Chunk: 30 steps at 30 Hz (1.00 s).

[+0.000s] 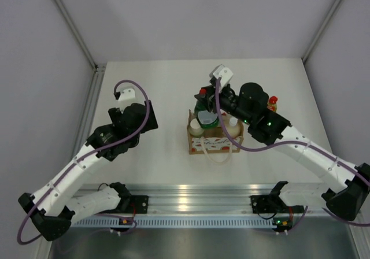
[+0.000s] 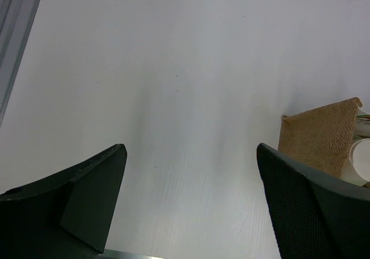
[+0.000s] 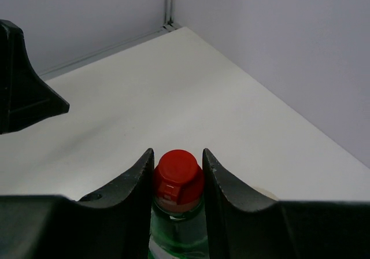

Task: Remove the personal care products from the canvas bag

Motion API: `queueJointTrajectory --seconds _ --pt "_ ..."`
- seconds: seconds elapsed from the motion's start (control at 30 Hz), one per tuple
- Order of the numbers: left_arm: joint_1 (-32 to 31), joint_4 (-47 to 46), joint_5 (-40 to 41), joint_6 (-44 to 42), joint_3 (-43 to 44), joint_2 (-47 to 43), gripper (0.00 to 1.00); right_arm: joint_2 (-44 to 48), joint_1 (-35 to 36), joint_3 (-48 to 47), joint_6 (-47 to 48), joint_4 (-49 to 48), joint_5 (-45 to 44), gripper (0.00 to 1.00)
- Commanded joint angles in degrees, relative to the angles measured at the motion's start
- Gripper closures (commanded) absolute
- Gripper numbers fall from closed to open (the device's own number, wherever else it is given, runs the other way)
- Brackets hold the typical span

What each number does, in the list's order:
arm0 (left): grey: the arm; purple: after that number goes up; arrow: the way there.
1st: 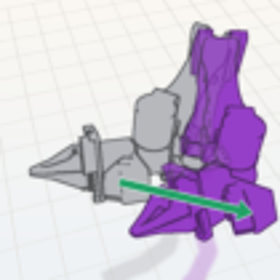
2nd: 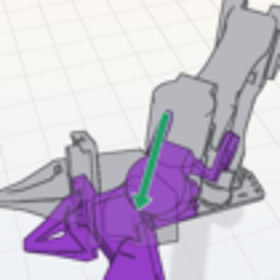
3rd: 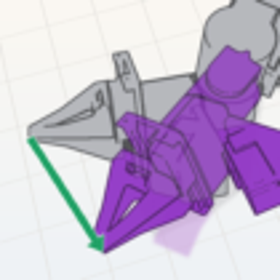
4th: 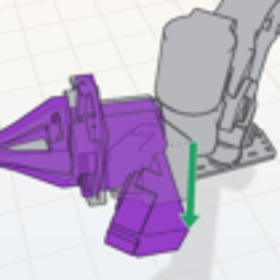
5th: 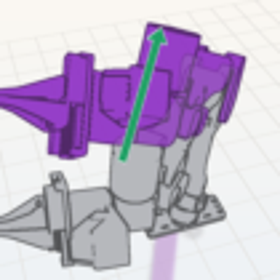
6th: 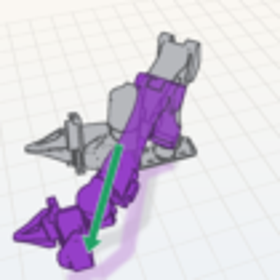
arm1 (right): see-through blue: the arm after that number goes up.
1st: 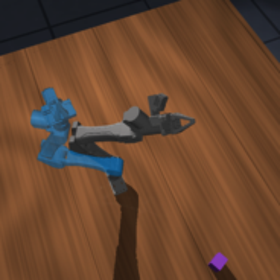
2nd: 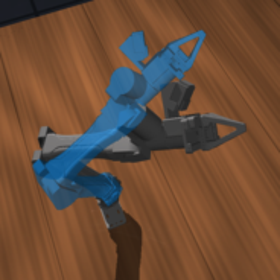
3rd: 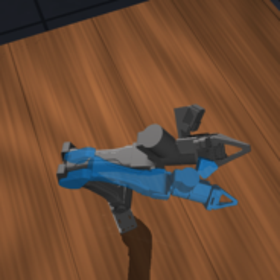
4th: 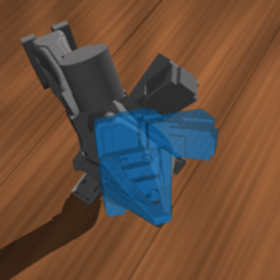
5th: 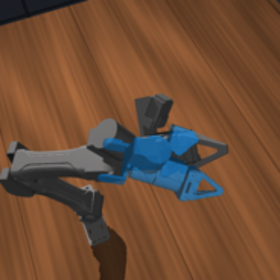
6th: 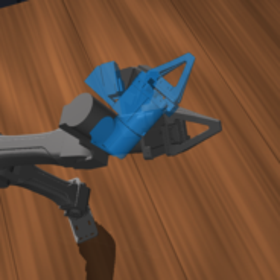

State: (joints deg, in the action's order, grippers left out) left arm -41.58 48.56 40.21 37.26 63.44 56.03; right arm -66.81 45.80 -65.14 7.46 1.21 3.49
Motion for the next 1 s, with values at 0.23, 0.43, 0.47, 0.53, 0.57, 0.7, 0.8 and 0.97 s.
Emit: queueJointTrajectory --seconds 0.23,0.43,0.47,0.53,0.57,0.7,0.8,0.97 --pt "0.3 2.6 5.0 -9.3 4.2 -9.5 0.02 -7.1 5.9 -12.1 1.0 -9.5 -1.6 1.0" --pt "0.3 2.2 12.3 -3.7 -2.6 -15.9 0.02 -12.5 7.5 -13.0 -1.3 -17.4 -2.5 1.0" --pt "0.3 2.2 13.6 -3.0 -3.3 -16.0 0.02 -13.4 7.8 -13.2 -1.4 -18.3 -2.4 1.0" --pt "0.3 2.3 14.9 -3.2 -4.3 -16.0 0.02 -16.3 8.3 -14.6 -1.6 -19.9 -2.3 1.0" --pt "0.3 2.3 14.9 -3.4 -4.6 -15.9 0.02 -17.3 8.5 -15.2 -1.7 -20.2 -2.4 1.0" --pt "0.3 2.2 13.7 -3.0 -4.9 -14.6 0.02 -22.1 9.0 -17.5 -1.4 -22.3 -3.1 1.0" --pt "0.3 2.2 13.8 -3.3 -5.2 -13.6 0.02 -26.2 9.1 -21.1 -1.3 -22.7 -3.1 1.0" --pt "0.3 2.2 13.2 -3.0 -5.3 -13.8 0.02 -29.6 10.0 -24.8 -0.6 -22.7 -2.6 1.0"
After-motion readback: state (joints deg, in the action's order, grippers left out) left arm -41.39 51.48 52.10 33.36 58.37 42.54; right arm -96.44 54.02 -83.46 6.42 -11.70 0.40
